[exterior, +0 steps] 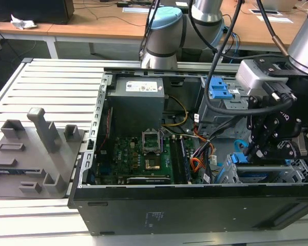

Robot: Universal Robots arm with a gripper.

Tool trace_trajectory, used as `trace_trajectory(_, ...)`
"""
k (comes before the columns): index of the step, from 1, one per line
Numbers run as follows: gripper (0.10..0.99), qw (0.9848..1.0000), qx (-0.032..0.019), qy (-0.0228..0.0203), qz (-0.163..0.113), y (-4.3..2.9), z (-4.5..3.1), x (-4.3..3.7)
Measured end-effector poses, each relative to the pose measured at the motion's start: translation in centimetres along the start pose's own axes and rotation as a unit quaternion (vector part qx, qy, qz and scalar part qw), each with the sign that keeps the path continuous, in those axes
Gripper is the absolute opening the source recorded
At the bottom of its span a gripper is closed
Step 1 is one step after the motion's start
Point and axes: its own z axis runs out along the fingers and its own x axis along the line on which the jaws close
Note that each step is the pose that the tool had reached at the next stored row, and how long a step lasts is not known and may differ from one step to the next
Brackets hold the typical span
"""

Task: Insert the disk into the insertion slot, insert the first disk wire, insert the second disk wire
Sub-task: 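Insert the second disk wire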

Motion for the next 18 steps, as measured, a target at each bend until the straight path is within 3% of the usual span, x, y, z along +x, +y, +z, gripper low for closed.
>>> trace_trajectory(7, 0.165, 0.9991, -0.0016, -0.0017, 0.042, 0.0, 0.0, 0.0)
trace_trajectory(11, 0.165, 0.999, -0.0016, -0.0018, 0.044, -0.12, 0.0, -0.01)
trace_trajectory(18, 0.165, 0.999, -0.0029, -0.0037, 0.044, -1.2, 0.2, -0.89)
